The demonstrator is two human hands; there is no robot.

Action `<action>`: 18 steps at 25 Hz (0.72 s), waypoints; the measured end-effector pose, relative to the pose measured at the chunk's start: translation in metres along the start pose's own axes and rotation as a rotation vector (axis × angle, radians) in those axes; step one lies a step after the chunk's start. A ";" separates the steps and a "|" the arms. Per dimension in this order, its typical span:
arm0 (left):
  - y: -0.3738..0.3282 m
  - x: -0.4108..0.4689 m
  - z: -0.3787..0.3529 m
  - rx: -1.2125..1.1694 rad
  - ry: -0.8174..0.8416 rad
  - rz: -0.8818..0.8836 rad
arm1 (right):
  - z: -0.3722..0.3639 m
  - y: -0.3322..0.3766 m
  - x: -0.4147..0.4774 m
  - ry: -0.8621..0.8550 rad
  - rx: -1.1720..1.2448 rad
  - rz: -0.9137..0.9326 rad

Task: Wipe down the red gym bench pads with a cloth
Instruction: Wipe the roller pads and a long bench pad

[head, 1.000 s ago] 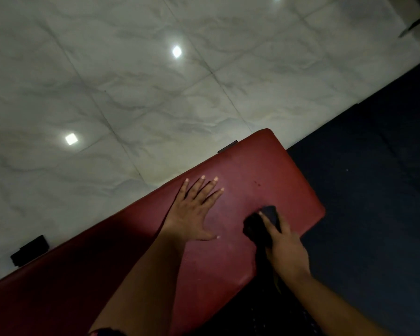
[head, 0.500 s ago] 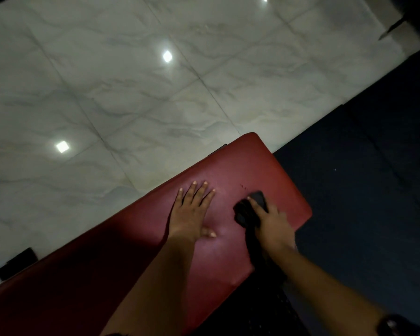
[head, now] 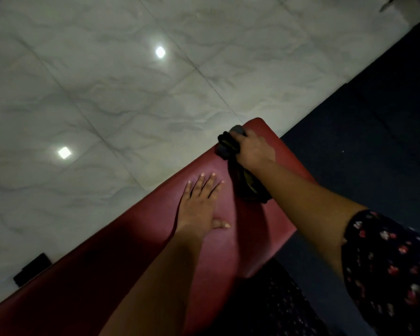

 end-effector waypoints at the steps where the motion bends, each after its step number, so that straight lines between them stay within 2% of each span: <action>1: 0.002 -0.002 0.000 0.012 -0.005 -0.032 | -0.011 -0.018 -0.018 0.007 0.001 -0.033; 3: 0.008 -0.005 0.009 0.009 -0.097 -0.073 | -0.037 -0.051 -0.064 0.014 -0.037 -0.051; 5: 0.018 -0.011 0.026 -0.008 -0.268 -0.024 | -0.063 -0.080 -0.112 0.037 -0.072 -0.043; 7: 0.018 -0.013 0.031 -0.050 -0.349 0.012 | -0.087 -0.104 -0.151 0.080 -0.116 -0.050; 11: -0.021 0.009 0.027 -0.065 -0.314 -0.051 | -0.117 -0.138 -0.194 0.107 -0.062 -0.144; 15: -0.049 0.052 0.026 0.078 -0.228 -0.031 | -0.124 -0.148 -0.190 0.055 -0.014 -0.320; 18: -0.042 0.069 0.020 0.040 -0.251 0.041 | -0.109 -0.142 -0.164 0.000 -0.074 -0.241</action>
Point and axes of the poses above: each hand's wrist, its own x-axis towards the middle knuckle, its own z-axis out of the back of the hand, y = z × x, the point moved 10 cm from there along x, towards the middle knuckle, and after that the axes turned 14 degrees about -x, right-handed, at the moved point
